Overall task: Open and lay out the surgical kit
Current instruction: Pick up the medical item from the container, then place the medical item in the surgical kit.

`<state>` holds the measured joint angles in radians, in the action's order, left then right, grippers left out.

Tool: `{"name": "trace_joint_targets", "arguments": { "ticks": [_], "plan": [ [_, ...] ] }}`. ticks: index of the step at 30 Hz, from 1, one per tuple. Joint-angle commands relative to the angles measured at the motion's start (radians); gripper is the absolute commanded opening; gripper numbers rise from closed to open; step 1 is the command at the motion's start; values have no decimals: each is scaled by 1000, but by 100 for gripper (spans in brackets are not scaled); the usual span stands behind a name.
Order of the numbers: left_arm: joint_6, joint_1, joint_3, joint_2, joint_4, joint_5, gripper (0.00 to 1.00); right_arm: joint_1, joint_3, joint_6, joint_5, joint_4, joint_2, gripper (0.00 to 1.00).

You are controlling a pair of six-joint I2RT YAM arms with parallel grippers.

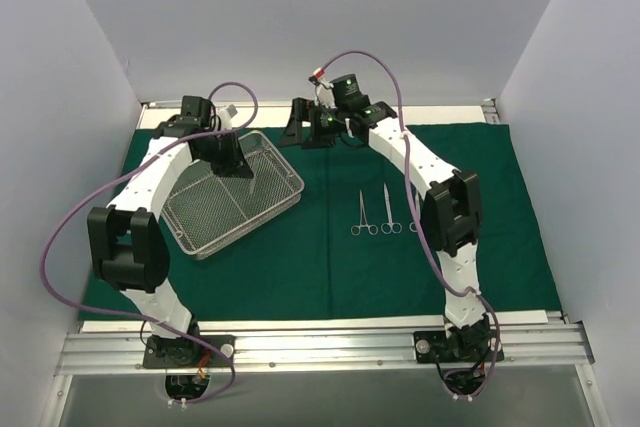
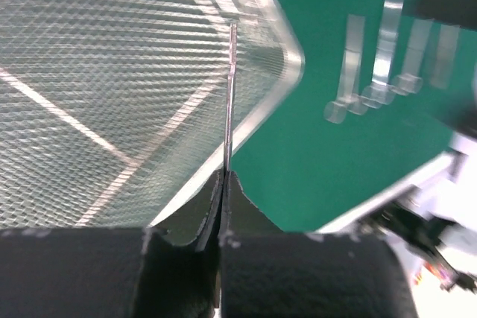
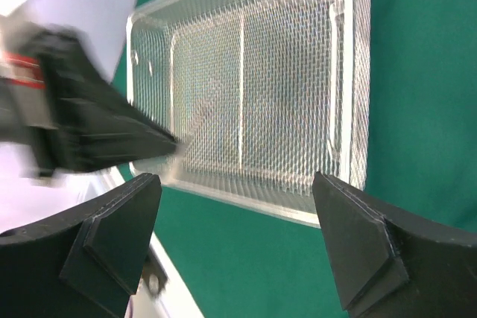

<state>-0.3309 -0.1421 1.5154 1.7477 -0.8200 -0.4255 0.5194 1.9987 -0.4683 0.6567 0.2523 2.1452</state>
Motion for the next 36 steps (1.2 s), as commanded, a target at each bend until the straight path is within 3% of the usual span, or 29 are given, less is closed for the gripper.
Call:
{"name": "trace_joint_targets", "arguments": {
  "ticks": [1, 7, 11, 30, 36],
  "plan": [
    [-31, 4, -9, -123, 10, -196, 2, -33, -81, 34, 110, -14, -132, 84],
    [-123, -7, -156, -235, 140, -277, 2, -15, -311, -183, 144, -270, -234, 81],
    [-128, -11, -159, -251, 140, -283, 2, -7, -426, -312, 159, -429, -291, 80],
    [-209, -43, -213, -294, 242, -311, 2, 73, -374, -348, 159, -387, -228, 74],
    [-223, -62, -210, -294, 258, -315, 2, 82, -365, -372, 167, -389, -193, 65]
  ]
}}
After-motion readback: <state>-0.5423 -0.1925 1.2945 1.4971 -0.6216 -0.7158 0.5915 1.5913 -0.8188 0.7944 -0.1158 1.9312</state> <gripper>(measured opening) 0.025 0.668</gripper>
